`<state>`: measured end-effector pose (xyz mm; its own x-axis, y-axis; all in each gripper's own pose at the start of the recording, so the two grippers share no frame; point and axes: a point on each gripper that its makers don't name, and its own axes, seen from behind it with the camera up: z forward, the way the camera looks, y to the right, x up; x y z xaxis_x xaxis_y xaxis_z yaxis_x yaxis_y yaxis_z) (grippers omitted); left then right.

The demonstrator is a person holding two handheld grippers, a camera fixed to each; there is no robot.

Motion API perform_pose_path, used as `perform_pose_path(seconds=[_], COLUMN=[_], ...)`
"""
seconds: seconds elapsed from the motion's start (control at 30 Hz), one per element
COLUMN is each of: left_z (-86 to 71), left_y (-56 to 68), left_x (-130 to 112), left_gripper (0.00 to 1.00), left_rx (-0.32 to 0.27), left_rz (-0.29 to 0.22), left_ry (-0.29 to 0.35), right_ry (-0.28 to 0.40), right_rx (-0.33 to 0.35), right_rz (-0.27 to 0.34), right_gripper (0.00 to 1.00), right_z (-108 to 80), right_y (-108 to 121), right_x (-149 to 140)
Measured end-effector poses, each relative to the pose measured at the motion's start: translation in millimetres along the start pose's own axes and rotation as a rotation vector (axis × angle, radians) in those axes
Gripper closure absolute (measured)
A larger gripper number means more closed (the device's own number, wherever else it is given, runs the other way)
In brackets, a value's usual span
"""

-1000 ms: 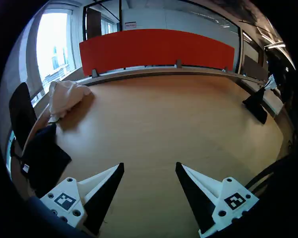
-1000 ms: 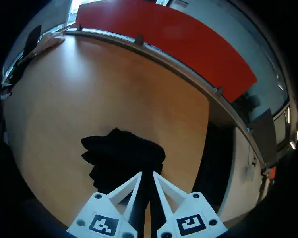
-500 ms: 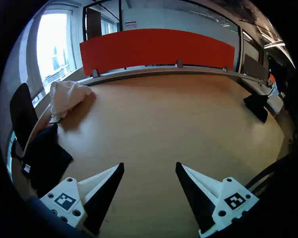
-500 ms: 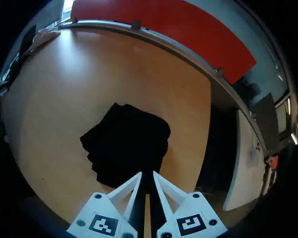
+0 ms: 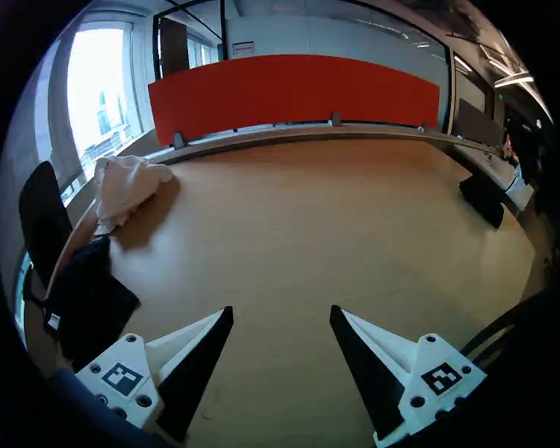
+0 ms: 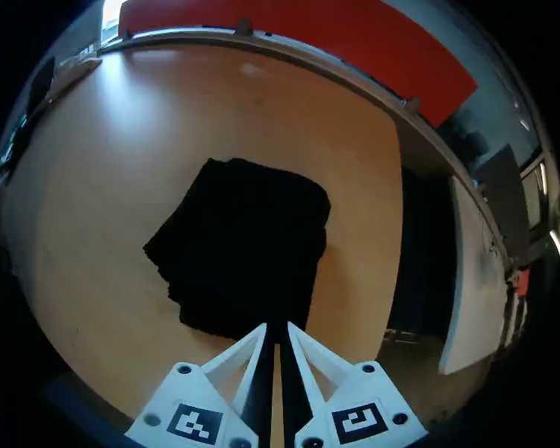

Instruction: Fold towel

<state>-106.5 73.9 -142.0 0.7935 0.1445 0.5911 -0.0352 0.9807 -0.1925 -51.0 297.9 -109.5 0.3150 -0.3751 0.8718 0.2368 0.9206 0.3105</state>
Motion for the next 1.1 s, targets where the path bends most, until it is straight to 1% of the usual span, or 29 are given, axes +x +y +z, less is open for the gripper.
perform_pose_path(seconds=[0.47, 0.8, 1.1], left_z=[-6.8, -7.0, -7.4], left_y=[-1.6, -0.9, -2.4], left_x=[-1, 0, -1], left_gripper=[0.03, 0.04, 0.04], left_rx=[0.013, 0.018, 0.022], left_rz=[0.014, 0.019, 0.026], left_ry=[-0.007, -0.009, -0.016], right_ry=[-0.06, -0.09, -0.095], right_rx=[-0.004, -0.02, -0.041], right_rz=[0.063, 0.091, 0.113], right_gripper=[0.96, 0.95, 0.93], right_z=[22.3, 35.5, 42.9], right_y=[-4, -3, -2], right_x=[-22, -26, -26])
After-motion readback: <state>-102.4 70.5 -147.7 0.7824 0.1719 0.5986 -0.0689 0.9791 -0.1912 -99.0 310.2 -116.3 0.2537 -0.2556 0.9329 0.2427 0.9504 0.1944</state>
